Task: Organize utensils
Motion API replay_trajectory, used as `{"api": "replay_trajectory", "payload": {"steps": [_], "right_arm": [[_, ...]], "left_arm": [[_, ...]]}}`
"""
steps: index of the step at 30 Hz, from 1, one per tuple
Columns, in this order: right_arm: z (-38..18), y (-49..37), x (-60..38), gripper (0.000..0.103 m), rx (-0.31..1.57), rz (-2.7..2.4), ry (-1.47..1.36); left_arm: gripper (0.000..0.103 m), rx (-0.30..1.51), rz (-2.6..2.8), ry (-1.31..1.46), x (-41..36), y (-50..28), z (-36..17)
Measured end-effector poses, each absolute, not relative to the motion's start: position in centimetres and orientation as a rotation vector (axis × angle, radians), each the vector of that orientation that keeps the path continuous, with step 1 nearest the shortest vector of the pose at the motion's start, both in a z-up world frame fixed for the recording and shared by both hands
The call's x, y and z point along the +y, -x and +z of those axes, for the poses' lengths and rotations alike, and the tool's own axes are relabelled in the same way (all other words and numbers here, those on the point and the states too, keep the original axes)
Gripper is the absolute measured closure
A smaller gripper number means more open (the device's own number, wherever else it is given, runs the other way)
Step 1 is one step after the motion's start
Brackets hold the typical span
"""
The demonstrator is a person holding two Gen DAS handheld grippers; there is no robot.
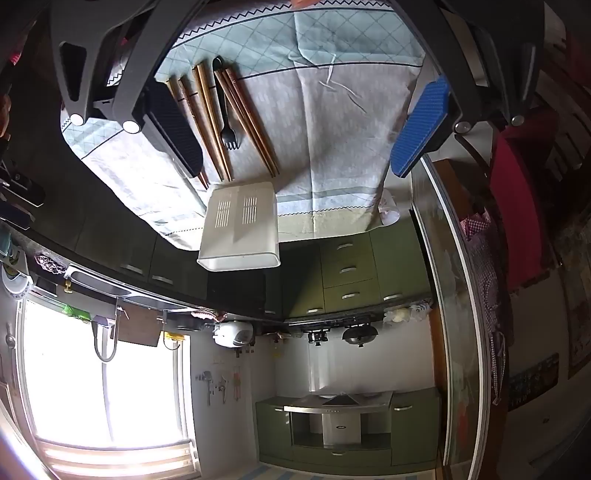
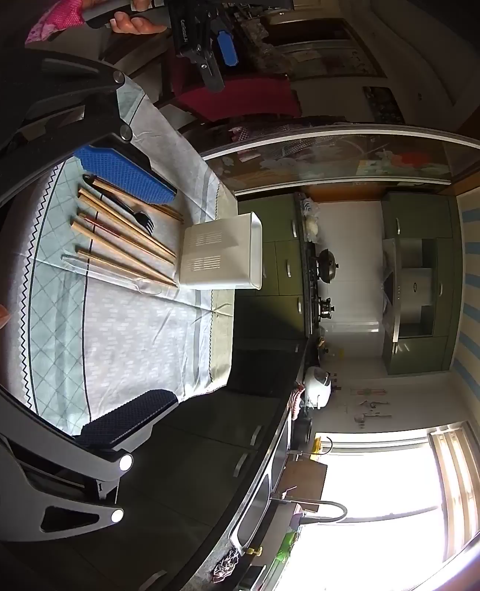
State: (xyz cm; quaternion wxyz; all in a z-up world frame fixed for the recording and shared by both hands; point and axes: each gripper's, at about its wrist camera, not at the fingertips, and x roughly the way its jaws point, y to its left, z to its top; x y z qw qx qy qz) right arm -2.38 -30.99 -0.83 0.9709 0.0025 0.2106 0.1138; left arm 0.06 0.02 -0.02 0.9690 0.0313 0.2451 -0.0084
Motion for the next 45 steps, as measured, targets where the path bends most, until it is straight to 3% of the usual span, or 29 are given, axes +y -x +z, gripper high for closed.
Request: {"api": "replay_trajectory", "payload": {"steps": [45], "right_arm": [[-2.1, 1.2, -30.2, 0.004, 0.464, 0.237, -0.009]], "left_arm": [[0.006, 0.495, -0.020, -0.060, 0.0, 0.0, -0.5]]}}
